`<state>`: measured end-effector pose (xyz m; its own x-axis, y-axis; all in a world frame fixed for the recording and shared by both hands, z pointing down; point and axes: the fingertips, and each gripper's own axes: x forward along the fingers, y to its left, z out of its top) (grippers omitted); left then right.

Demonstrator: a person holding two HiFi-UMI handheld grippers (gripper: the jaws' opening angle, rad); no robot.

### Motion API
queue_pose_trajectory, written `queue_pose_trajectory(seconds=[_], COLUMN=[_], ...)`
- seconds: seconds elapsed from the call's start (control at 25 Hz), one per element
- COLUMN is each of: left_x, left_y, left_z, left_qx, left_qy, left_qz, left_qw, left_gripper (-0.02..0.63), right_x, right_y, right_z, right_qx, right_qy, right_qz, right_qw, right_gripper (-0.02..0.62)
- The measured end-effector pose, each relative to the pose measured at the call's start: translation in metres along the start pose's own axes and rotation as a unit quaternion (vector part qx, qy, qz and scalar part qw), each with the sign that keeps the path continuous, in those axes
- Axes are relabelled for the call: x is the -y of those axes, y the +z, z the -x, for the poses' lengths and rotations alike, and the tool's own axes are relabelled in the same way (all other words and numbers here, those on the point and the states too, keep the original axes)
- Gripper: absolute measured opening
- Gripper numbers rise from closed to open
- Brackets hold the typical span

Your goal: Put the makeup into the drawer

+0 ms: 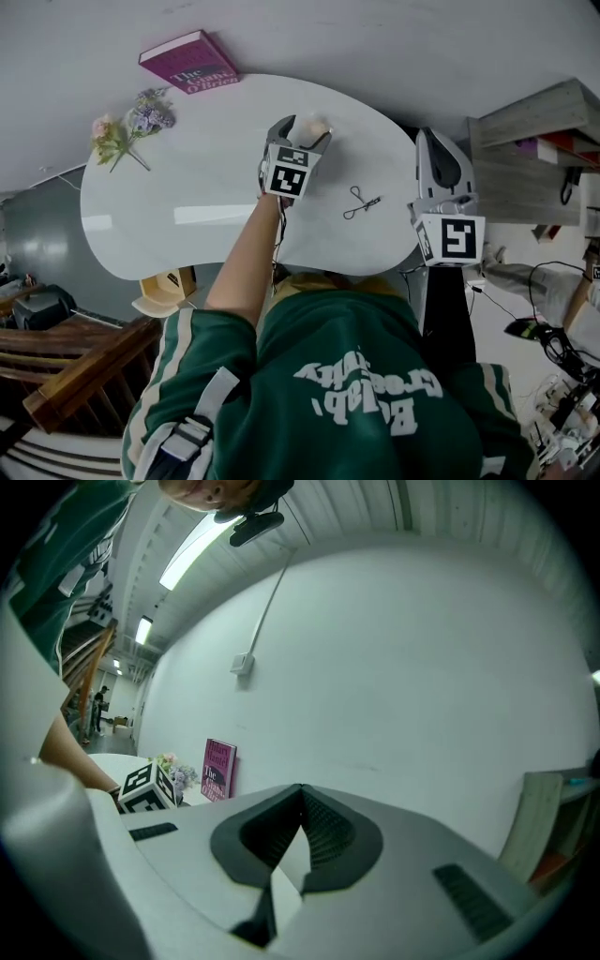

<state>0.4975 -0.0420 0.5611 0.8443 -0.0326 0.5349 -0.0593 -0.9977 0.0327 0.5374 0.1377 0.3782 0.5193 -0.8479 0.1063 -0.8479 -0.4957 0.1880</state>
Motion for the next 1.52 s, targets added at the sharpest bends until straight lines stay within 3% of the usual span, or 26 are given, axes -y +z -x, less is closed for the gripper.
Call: queue_pose_trajectory(seconds=[0.28, 0.32, 0.36, 0.48, 0.76, 0.92, 1.2, 1.32, 1.52], left_x=[-0.004, -0.002, 0.001, 0.007, 0.014, 0.019, 0.026, 0.029, 0.014], left_y=[-0.037, -0.038, -0.039, -0.034, 0.028, 0.076, 0.135, 0.146, 0.142], left_z=[-0.046, -0.048, -0.048, -0.041, 0.018, 0.069, 0.150, 0.176, 0.207], left_qx=[-0.068, -0.070, -0.070, -0.059, 0.031, 0.093, 0.169, 0.199, 0.214], left_qy=[0.006, 0.003, -0.001, -0.004, 0.000, 0.012, 0.042, 0.047, 0.066], left_qz=[0.008, 0.006, 0.005, 0.003, -0.030, -0.050, -0.049, -0.044, -0.036], left_qw=[0.9977, 0.9975, 0.9975, 0.9982, 0.9991, 0.9944, 0.9835, 0.9780, 0.9739], left_gripper=[0.338, 0.265, 0.236, 0.210, 0.210, 0.210, 0.210, 0.210, 0.212], right_x=[0.024, 0.027, 0.029, 0.031, 0.011, -0.007, -0.025, -0.034, -0.062], right_y=[-0.020, -0.021, -0.023, -0.021, 0.001, 0.022, 0.059, 0.069, 0.081], right_z=[0.021, 0.025, 0.027, 0.031, 0.019, 0.008, 0.001, 0.000, -0.002], right_qx=[-0.024, -0.026, -0.027, -0.022, 0.007, 0.033, 0.075, 0.082, 0.089], right_qy=[-0.030, -0.035, -0.037, -0.041, -0.022, -0.002, 0.016, 0.025, 0.044], right_qz=[-0.006, -0.006, -0.006, -0.006, -0.005, -0.004, 0.002, 0.007, 0.014], right_qw=[0.999, 0.999, 0.999, 0.999, 1.000, 0.999, 0.997, 0.996, 0.995], right_gripper=[0.009, 0.009, 0.009, 0.009, 0.009, 0.009, 0.009, 0.009, 0.009])
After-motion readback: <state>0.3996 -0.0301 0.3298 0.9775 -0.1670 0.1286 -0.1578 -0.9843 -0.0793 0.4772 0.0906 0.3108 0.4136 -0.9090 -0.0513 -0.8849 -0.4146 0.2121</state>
